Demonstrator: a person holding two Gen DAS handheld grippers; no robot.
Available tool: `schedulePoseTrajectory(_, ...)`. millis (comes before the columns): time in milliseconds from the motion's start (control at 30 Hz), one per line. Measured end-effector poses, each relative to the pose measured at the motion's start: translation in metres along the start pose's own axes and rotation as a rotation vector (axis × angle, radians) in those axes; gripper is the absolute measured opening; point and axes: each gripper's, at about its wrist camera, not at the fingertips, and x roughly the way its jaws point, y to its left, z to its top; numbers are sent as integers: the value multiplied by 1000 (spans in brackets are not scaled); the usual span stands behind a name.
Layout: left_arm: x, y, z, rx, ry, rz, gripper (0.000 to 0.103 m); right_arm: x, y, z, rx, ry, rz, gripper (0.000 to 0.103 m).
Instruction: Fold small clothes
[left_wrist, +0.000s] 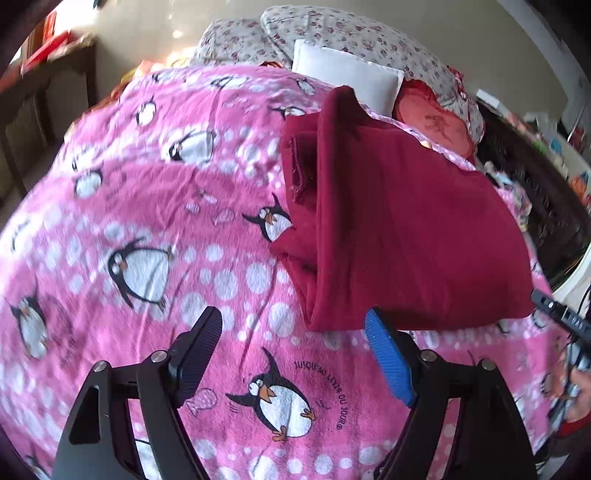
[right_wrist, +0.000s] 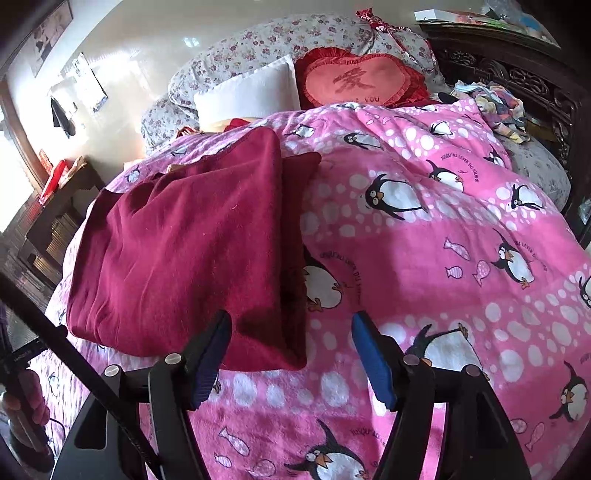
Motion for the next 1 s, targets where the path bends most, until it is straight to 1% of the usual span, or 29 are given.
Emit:
schedulePoseTrajectory(67, 4, 1, -1, -4, 12, -23, 79, 0, -1, -1, -1, -2, 19, 73)
schedulePoseTrajectory(167, 9, -3, 0, 8, 11, -35, 79, 4, 3, -2, -22, 2, 49, 73)
schedulePoseTrajectory(300, 14, -12, 0, 29, -1, -41, 82, 16, 11, -5, -60, 21, 45, 72)
schedulePoseTrajectory(367, 19, -15, 1, 36, 2, -42, 82, 20, 13, -6, -74, 18, 46, 60)
schedulePoseTrajectory(400, 22, -16, 2, 38, 2, -41, 82, 22, 15, -7, -82, 16, 60, 44)
schedulePoseTrajectory(433, 24, -17, 3, 43, 3, -38, 82, 23, 18, -7, -88, 12, 65, 40)
schedulePoseTrajectory(467, 27, -19, 4, 55, 10, -36, 78, 23, 20, -7, -101, -1, 54, 37)
schedulePoseTrajectory(500, 29, -21, 5, 72, 24, -35, 68, 22, 22, -7, -111, -9, 49, 28)
schedulePoseTrajectory(533, 33, -23, 6, 83, 51, -41, 31, 19, 22, -6, -113, -22, 43, 22)
schedulePoseTrajectory(567, 38, -24, 7, 86, 85, -55, 23, 16, 22, -5, -106, -28, 48, 20)
schedulePoseTrajectory(667, 27, -26, 12, 104, 75, -62, 20, -1, 18, 2, -87, -60, 65, 13)
schedulePoseTrajectory(700, 20, -26, 13, 109, 64, -70, 19, -7, 19, 4, -99, -74, 52, 8)
schedulePoseTrajectory(733, 15, -25, 14, 111, 59, -72, 18, -13, 21, 6, -115, -82, 38, 8)
schedulePoseTrajectory(767, 10, -24, 13, 120, 52, -59, 16, -16, 22, 7, -124, -78, 35, 8)
schedulePoseTrajectory(833, 10, -22, 8, 143, 45, -14, 15, -15, 24, 7, -136, -67, 20, 8)
schedulePoseTrajectory(867, 14, -20, 5, 145, 54, 3, 15, -7, 26, 4, -148, -52, -14, 8)
schedulePoseTrajectory(900, 20, -16, 3, 132, 72, 6, 15, 0, 26, 2, -153, -36, -33, 8)
schedulePoseTrajectory(933, 26, -11, 0, 102, 90, -6, 15, 8, 26, -1, -155, -17, -50, 9)
schedulePoseTrajectory(1000, 24, -11, 0, 99, 85, -8, 15, 15, 22, -6, -136, -16, -58, 10)
